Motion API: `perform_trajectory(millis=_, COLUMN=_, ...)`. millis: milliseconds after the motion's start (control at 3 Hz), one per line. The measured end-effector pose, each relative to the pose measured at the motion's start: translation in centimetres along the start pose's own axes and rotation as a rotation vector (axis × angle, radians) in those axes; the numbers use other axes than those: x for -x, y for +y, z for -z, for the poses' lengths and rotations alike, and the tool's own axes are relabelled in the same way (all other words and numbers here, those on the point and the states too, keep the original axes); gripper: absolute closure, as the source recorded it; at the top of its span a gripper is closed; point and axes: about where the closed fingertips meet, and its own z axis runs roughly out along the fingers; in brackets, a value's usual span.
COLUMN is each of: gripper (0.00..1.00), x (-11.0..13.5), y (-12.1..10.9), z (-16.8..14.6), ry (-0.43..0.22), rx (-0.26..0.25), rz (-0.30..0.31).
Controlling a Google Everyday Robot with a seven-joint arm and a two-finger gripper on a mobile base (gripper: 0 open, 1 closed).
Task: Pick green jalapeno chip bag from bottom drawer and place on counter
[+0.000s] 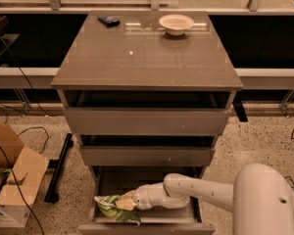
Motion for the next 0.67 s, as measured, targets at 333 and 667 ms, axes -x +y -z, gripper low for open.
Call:
perform_trajectory(millis=333, gripper=1.00, x=3.1, y=4.5, z=6.4, ry=-0.066, rx=0.053, rz=0.100)
perform_trajectory(millis=667, gripper=1.00, x=6.2, y=8.5, z=13.3, ry=-0.171, rx=0.071, rz=0.200)
